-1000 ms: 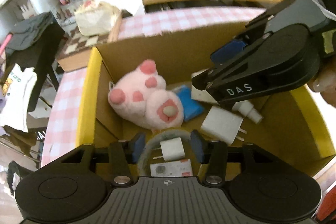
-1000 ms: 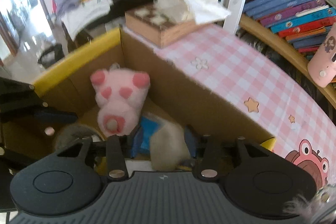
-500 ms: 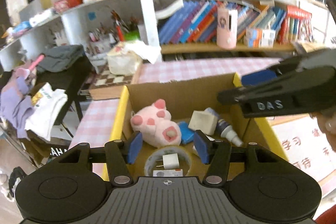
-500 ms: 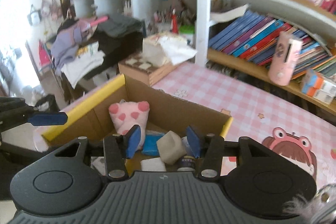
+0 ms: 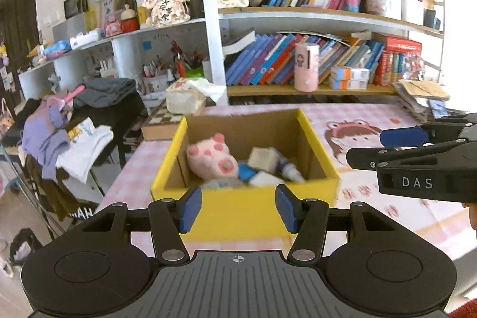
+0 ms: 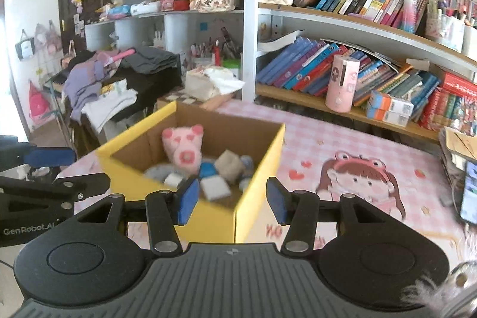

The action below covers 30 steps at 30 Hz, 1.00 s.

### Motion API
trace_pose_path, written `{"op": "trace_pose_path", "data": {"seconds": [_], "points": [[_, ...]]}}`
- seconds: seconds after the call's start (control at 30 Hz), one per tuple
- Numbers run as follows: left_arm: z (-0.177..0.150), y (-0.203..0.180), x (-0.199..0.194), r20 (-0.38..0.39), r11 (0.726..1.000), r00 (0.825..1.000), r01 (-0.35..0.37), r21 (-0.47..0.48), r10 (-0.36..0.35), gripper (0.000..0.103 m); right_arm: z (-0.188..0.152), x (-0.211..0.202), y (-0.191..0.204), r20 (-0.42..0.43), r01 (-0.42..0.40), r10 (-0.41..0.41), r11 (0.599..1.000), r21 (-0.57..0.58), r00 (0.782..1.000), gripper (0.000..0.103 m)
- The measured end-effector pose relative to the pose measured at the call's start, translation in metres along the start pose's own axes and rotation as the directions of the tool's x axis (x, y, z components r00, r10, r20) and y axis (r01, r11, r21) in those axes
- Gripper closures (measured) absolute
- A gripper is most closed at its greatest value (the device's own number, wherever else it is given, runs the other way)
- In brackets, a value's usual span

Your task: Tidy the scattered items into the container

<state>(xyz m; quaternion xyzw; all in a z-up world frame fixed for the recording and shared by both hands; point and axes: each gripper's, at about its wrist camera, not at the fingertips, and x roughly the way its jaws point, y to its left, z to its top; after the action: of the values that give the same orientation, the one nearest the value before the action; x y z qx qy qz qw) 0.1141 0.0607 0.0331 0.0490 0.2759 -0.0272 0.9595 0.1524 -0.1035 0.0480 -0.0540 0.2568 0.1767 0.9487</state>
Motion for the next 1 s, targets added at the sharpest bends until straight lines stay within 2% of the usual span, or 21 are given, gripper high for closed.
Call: {"op": "trace_pose_path", "data": {"seconds": [0.23,0.33,0.4,0.5,0.6,0.67,0.77,1.0], "points": [[-0.033,-0.01,-0.033,0.002,1.0,1.0,0.007,-0.012,-0.007,0.042,-0.043,-0.045,0.009,-0.028,0.079,-0.078,0.996,0.04,0.997,0.052],[-0.045,-0.014,-0.042,-0.006,1.0,1.0,0.014,-0.018,-0.014,0.04,-0.059,-0.059,0.009,-0.043,0.126,-0.124,0.99,0.064,0.991,0.048],[-0.054,-0.016,-0.046,-0.018,1.0,1.0,0.014,-0.021,-0.014,0.033,-0.069,-0.067,0.008,-0.059,0.163,-0.158,0.983,0.086,0.986,0.041],[-0.063,-0.019,-0.047,-0.041,1.0,0.999,0.003,-0.024,-0.004,0.031,-0.081,-0.074,0.005,-0.09,0.208,-0.2,0.974,0.094,0.976,0.035],[-0.065,-0.022,-0.045,-0.056,0.999,0.998,0.007,-0.046,-0.009,0.025,-0.09,-0.08,0.0,-0.112,0.253,-0.241,0.962,0.102,0.964,0.031],[-0.065,-0.028,-0.045,-0.049,0.999,0.999,0.0,-0.032,-0.002,0.018,-0.094,-0.085,-0.004,-0.116,0.281,-0.268,0.953,0.116,0.957,0.024],[-0.064,-0.037,-0.045,-0.035,1.0,0.999,-0.004,-0.005,0.004,0.01,-0.102,-0.091,-0.012,-0.131,0.314,-0.296,0.939,0.143,0.946,0.021],[-0.069,-0.048,-0.039,-0.069,1.0,0.998,0.009,0.011,-0.008,0.006,-0.118,-0.096,-0.03,-0.193,0.371,-0.334,0.904,0.212,0.923,0.019]]}}
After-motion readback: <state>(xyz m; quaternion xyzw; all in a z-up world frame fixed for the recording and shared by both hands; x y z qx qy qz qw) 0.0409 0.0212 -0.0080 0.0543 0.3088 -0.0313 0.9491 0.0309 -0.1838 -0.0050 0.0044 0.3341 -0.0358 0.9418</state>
